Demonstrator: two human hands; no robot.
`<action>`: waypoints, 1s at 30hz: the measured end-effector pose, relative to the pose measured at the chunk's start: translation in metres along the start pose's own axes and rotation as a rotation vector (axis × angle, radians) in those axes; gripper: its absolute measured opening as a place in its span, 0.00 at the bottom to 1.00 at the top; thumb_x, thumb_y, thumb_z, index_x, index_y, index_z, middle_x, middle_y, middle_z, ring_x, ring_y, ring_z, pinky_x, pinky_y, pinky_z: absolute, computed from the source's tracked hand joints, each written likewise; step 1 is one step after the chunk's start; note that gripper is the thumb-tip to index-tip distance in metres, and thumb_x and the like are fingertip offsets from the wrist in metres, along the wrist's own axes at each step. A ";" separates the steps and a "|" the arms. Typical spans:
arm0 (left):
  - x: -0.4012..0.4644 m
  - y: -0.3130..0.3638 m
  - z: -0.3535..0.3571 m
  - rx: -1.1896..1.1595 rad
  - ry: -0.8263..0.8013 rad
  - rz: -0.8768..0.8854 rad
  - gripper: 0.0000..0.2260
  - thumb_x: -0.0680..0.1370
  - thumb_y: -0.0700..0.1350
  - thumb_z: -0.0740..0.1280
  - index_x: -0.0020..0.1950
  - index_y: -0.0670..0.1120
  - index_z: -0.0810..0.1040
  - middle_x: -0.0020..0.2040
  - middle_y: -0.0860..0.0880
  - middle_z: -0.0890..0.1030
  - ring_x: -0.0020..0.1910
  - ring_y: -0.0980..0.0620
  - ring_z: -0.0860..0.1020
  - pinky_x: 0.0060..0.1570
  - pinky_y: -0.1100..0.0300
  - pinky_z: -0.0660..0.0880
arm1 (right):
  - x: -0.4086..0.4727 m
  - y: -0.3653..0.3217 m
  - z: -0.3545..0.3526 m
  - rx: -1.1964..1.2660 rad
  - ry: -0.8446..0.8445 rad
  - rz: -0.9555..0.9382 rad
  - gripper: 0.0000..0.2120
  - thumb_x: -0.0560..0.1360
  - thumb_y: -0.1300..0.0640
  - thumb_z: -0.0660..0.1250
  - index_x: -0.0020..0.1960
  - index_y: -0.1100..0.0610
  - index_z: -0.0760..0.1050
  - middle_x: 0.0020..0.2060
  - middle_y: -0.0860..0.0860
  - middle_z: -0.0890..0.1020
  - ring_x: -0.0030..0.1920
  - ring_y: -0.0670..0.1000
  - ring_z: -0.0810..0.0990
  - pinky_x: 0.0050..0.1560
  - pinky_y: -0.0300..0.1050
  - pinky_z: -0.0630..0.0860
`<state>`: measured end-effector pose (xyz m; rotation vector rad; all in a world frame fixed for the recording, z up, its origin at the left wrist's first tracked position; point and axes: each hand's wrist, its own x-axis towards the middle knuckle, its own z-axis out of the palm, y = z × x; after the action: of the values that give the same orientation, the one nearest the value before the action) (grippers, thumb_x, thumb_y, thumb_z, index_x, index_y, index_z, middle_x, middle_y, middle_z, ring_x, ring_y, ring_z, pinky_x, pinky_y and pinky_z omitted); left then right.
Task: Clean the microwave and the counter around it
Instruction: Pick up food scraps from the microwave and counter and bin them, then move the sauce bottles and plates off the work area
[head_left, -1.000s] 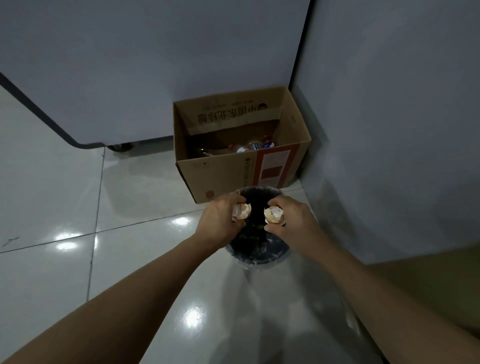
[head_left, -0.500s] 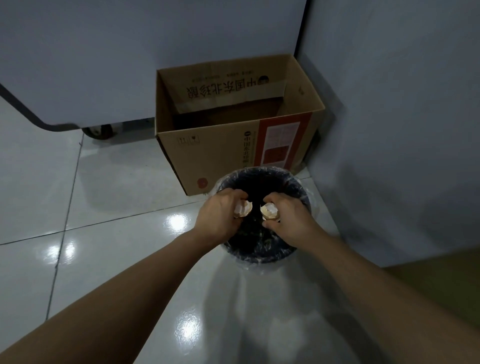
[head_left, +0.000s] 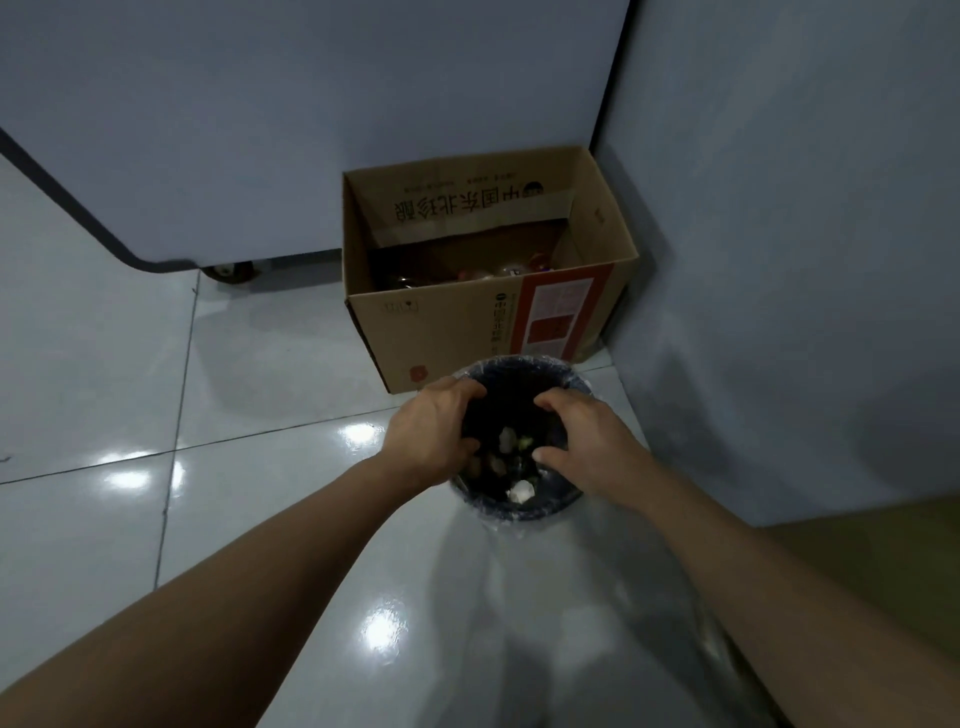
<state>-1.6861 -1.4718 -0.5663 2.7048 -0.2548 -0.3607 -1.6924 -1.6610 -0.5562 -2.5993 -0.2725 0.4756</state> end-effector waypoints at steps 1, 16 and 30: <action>-0.005 0.006 -0.014 -0.002 -0.012 -0.013 0.26 0.70 0.45 0.73 0.67 0.50 0.70 0.62 0.49 0.75 0.58 0.48 0.76 0.49 0.56 0.77 | -0.006 -0.009 -0.013 0.008 -0.010 0.005 0.28 0.73 0.55 0.70 0.69 0.55 0.65 0.64 0.52 0.72 0.64 0.51 0.71 0.63 0.47 0.71; -0.111 0.110 -0.305 0.048 0.018 -0.160 0.24 0.72 0.47 0.72 0.66 0.51 0.70 0.61 0.49 0.76 0.56 0.49 0.77 0.51 0.54 0.78 | -0.107 -0.190 -0.259 -0.093 -0.102 -0.078 0.26 0.72 0.55 0.70 0.67 0.54 0.66 0.65 0.51 0.71 0.66 0.52 0.67 0.63 0.48 0.69; -0.217 0.177 -0.544 0.047 0.135 -0.306 0.25 0.72 0.46 0.72 0.68 0.50 0.68 0.64 0.48 0.75 0.59 0.48 0.76 0.56 0.55 0.76 | -0.169 -0.367 -0.444 -0.195 -0.055 -0.336 0.29 0.73 0.52 0.69 0.70 0.55 0.63 0.66 0.53 0.69 0.66 0.53 0.66 0.63 0.47 0.68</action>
<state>-1.7591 -1.3857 0.0353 2.8016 0.1945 -0.2579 -1.7192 -1.5774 0.0376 -2.6529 -0.7949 0.4167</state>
